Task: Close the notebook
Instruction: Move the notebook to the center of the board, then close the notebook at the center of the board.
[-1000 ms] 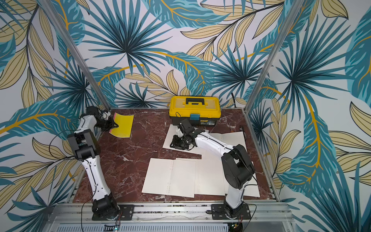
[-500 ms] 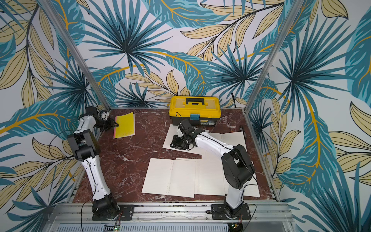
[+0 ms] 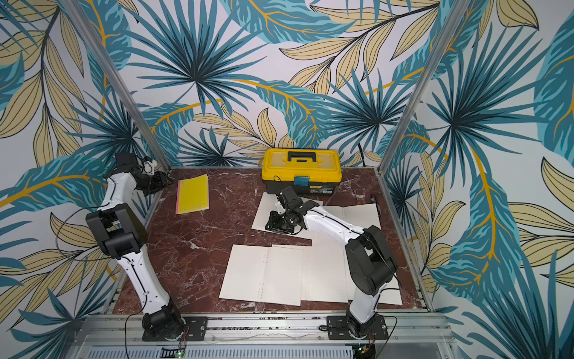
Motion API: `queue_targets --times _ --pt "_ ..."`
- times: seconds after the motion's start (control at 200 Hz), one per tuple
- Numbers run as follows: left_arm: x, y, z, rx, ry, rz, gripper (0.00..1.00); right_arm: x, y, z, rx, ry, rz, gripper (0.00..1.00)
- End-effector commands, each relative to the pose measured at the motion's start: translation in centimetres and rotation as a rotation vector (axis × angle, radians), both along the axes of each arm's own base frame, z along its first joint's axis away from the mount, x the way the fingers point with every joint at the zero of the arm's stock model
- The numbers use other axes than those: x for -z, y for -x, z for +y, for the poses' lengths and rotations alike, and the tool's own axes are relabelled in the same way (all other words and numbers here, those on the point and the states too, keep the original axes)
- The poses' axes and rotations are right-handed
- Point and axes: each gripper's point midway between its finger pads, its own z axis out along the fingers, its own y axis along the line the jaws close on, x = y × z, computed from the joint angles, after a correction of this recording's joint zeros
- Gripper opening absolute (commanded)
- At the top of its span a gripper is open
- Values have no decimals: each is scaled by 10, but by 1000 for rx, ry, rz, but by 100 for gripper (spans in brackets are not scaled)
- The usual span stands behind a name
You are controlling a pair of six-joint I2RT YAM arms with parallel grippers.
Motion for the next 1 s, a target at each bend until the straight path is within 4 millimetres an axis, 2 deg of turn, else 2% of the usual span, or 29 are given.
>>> queue_targets --times 0.0,0.16,0.406,0.516,0.726,0.906,0.996 --pt "-8 10 -22 3 61 -19 51 2 8 -9 5 32 -7 33" --pt "-4 30 -68 52 92 39 51 2 14 -15 12 41 -15 33" --pt "4 56 -153 160 107 96 52 6 10 -44 81 94 -22 33" --pt "6 66 -185 203 119 103 52 7 7 -61 111 117 -13 34" --pt "14 83 -234 259 164 112 53 10 1 -90 154 170 -7 37" --pt "25 109 -275 317 177 132 54 19 12 -96 144 200 30 41" --pt "32 127 -291 337 173 152 54 24 21 -99 147 195 50 47"
